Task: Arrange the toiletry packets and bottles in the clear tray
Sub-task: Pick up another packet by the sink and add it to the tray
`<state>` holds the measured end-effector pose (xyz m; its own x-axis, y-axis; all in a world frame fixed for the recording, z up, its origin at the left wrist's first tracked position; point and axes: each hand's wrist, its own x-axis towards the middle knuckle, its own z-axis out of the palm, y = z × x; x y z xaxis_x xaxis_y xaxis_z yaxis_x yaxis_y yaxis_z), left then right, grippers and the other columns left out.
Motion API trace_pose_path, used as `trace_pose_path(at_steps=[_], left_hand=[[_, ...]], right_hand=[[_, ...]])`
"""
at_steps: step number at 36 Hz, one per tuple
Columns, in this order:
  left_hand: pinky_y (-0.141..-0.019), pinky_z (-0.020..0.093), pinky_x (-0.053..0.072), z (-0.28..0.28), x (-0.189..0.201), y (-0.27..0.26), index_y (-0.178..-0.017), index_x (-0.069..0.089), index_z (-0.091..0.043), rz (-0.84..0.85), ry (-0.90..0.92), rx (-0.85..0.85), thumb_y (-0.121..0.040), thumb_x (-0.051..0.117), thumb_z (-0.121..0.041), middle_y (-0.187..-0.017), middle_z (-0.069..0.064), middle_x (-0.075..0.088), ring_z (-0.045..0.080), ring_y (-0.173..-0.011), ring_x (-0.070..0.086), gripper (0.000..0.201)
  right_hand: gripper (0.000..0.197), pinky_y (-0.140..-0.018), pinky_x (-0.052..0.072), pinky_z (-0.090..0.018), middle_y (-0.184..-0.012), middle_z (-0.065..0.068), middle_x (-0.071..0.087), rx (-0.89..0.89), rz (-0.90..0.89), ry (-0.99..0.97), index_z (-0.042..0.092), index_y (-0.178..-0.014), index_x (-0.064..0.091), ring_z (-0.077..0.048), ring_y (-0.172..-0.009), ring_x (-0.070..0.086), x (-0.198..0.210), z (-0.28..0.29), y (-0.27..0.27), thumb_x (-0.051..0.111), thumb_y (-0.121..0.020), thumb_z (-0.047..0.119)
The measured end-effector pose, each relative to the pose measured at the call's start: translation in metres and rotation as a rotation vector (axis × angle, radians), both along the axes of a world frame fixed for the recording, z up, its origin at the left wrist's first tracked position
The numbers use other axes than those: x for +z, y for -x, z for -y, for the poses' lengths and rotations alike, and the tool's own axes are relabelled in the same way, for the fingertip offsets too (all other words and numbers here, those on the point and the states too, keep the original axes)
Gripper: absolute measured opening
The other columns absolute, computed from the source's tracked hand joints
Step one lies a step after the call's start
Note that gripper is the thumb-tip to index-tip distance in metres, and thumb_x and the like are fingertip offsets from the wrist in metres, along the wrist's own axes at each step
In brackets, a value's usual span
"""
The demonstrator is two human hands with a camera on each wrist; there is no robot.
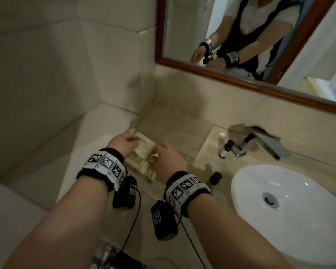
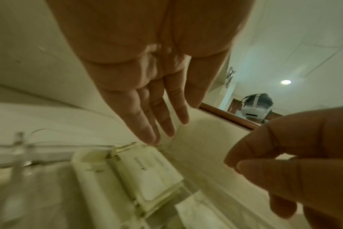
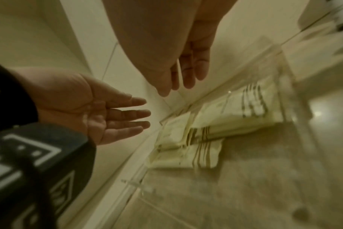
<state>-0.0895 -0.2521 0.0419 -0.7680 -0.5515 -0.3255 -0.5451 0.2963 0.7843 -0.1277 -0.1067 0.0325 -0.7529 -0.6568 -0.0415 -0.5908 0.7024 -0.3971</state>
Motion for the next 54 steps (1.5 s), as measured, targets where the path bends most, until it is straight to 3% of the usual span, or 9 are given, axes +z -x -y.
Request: trace_pose_path(at_steps=[6, 21, 26, 29, 37, 40, 46, 51, 54], left_hand=[[-0.102, 0.042, 0.047, -0.047, 0.027, 0.014, -0.106, 0.067, -0.023, -0.037, 0.046, -0.046, -0.090, 0.054, -0.025, -0.121, 0.008, 0.064, 0.027, -0.113, 0.059, 0.020], [-0.105, 0.043, 0.043, -0.238, 0.070, 0.067, -0.121, 0.060, -0.010, -0.108, 0.081, -0.298, -0.094, 0.050, -0.020, -0.125, 0.012, 0.061, 0.027, -0.117, 0.055, 0.030], [-0.095, 0.039, 0.048, -0.312, 0.074, 0.090, -0.119, 0.061, -0.008, -0.107, 0.100, -0.427, -0.093, 0.052, -0.018, -0.119, 0.015, 0.063, 0.028, -0.102, 0.060, 0.030], [-0.098, 0.035, 0.046, -0.356, 0.074, 0.101, -0.121, 0.061, -0.008, -0.111, 0.152, -0.524, -0.093, 0.052, -0.020, -0.120, 0.012, 0.064, 0.029, -0.113, 0.059, 0.031], [-0.101, 0.042, 0.047, -0.474, 0.063, 0.129, -0.118, 0.062, -0.011, -0.105, 0.108, -0.703, -0.093, 0.052, -0.022, -0.118, 0.010, 0.064, 0.026, -0.110, 0.059, 0.029], [-0.102, 0.041, 0.046, -0.517, 0.059, 0.138, -0.120, 0.060, -0.011, -0.098, 0.106, -0.773, -0.094, 0.052, -0.022, -0.120, 0.009, 0.063, 0.026, -0.112, 0.059, 0.030], [-0.093, 0.028, 0.044, -0.582, 0.050, 0.155, -0.123, 0.058, -0.013, -0.064, 0.131, -0.858, -0.095, 0.050, -0.023, -0.123, 0.007, 0.061, 0.023, -0.113, 0.057, 0.031], [-0.083, 0.022, 0.038, -0.621, 0.045, 0.167, -0.125, 0.058, -0.014, -0.035, 0.190, -0.910, -0.096, 0.048, -0.023, -0.125, 0.006, 0.060, 0.023, -0.114, 0.056, 0.032], [-0.082, 0.021, 0.034, -0.647, 0.040, 0.175, -0.125, 0.058, -0.013, -0.026, 0.231, -0.963, -0.096, 0.047, -0.022, -0.127, 0.007, 0.060, 0.023, -0.117, 0.054, 0.032]], right_hand=[[0.027, -0.083, 0.050, -0.035, -0.123, -0.001, 0.051, -0.050, -0.049, 0.063, 0.019, -0.119, 0.058, -0.024, -0.108, 0.055, 0.030, -0.050, 0.014, 0.041, -0.099, 0.026], [0.026, -0.077, 0.043, -0.030, -0.118, -0.004, 0.054, -0.272, -0.185, 0.146, 0.015, -0.111, 0.062, -0.026, -0.105, 0.056, 0.061, -0.236, 0.051, 0.042, -0.097, 0.026], [0.026, -0.080, 0.049, -0.037, -0.119, -0.007, 0.054, -0.399, -0.179, 0.163, 0.012, -0.109, 0.063, -0.029, -0.103, 0.057, 0.055, -0.315, 0.064, 0.044, -0.096, 0.025], [0.022, -0.082, 0.050, -0.038, -0.118, -0.005, 0.053, -0.483, -0.174, 0.156, 0.015, -0.107, 0.063, -0.027, -0.102, 0.057, 0.052, -0.365, 0.068, 0.048, -0.095, 0.025], [0.027, -0.091, 0.044, -0.035, -0.121, -0.007, 0.051, -0.697, -0.119, 0.035, 0.014, -0.114, 0.060, -0.026, -0.109, 0.055, 0.039, -0.503, 0.075, 0.044, -0.097, 0.027], [0.032, -0.094, 0.043, -0.034, -0.134, -0.010, 0.046, -0.822, -0.054, 0.003, 0.013, -0.122, 0.057, -0.028, -0.119, 0.051, 0.028, -0.560, 0.076, 0.043, -0.096, 0.026], [0.040, -0.101, 0.039, -0.035, -0.135, -0.010, 0.046, -1.132, 0.089, -0.047, 0.018, -0.132, 0.047, -0.031, -0.124, 0.046, 0.002, -0.673, 0.078, 0.047, -0.092, 0.016], [0.046, -0.101, 0.036, -0.041, -0.137, -0.014, 0.042, -1.313, 0.167, -0.195, 0.015, -0.134, 0.043, -0.034, -0.127, 0.040, -0.014, -0.742, 0.074, 0.046, -0.094, 0.036], [0.045, -0.104, 0.034, -0.042, -0.141, -0.013, 0.039, -1.366, 0.265, -0.306, 0.015, -0.136, 0.040, -0.033, -0.129, 0.038, -0.025, -0.770, 0.065, 0.043, -0.094, 0.033]])
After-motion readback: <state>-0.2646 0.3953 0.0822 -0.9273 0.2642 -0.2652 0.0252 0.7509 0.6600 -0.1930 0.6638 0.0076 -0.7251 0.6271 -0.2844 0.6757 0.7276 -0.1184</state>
